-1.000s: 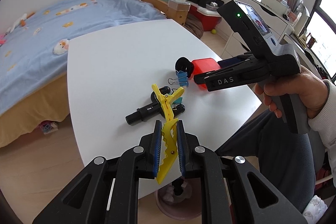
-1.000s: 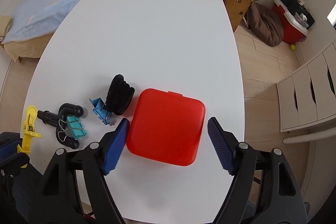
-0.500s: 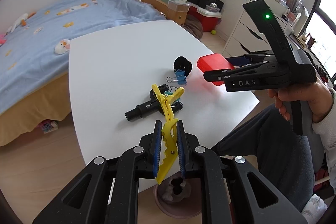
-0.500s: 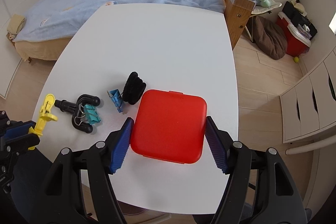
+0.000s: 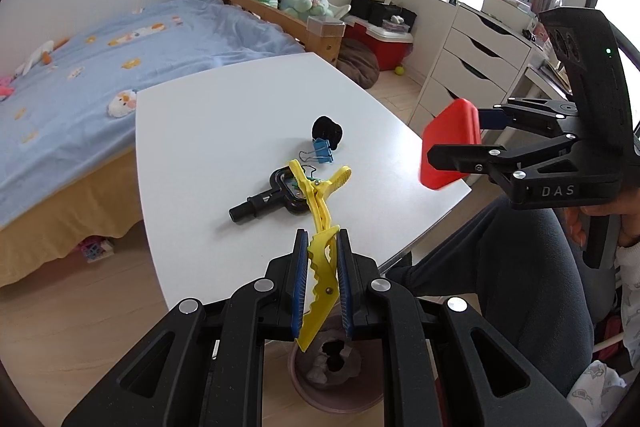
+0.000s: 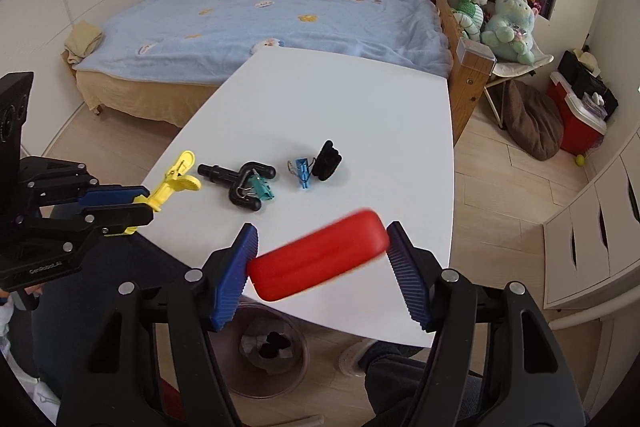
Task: Collect trash
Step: 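Carry the red case over the wastebasket and open the right gripper while the left holds the clip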
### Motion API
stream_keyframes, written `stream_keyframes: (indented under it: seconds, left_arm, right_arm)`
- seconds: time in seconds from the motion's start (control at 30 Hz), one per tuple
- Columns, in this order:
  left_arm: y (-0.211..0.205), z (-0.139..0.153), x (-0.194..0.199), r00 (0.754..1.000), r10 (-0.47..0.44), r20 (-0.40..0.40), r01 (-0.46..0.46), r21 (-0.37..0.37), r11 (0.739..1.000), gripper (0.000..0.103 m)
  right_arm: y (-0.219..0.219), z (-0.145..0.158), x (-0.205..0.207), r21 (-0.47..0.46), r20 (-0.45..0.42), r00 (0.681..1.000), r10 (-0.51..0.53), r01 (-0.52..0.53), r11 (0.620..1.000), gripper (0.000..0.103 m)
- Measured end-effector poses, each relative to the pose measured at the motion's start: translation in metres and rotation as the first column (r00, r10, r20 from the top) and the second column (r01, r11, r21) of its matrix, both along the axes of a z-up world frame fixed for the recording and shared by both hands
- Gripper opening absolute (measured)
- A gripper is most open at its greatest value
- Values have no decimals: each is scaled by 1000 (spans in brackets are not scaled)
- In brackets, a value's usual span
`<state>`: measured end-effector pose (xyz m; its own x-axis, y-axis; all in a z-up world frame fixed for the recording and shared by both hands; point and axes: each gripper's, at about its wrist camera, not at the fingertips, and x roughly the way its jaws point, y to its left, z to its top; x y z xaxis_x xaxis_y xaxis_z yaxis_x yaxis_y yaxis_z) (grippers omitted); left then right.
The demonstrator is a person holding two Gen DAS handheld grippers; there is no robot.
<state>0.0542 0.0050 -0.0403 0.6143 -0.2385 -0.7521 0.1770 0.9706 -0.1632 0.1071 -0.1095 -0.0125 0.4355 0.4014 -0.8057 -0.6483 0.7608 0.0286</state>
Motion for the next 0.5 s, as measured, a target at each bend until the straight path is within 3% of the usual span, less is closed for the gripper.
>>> stream_keyframes:
  seconds: [0.1, 0.2, 0.3, 0.5]
  left_arm:
    - [-3, 0, -9, 1000, -4, 6, 4, -11, 1000, 13]
    - [-6, -2, -20, 1000, -4, 10, 4, -16, 1000, 13]
    - [-5, -6, -31, 1000, 0, 5, 0, -37, 999, 13]
    - [-3, -14, -40, 1000, 7, -14, -7, -51, 999, 13]
  right_arm:
    - [-3, 1, -14, -8, 13, 1000, 17, -17, 1000, 20]
    - [-6, -5, -23, -4, -9, 999, 35, -35, 999, 0]
    - [-11, -11, -38, 27, -39, 997, 68, -67, 997, 0]
    - [-23, -13, -43, 59, -50, 998, 37, -34, 998, 0]
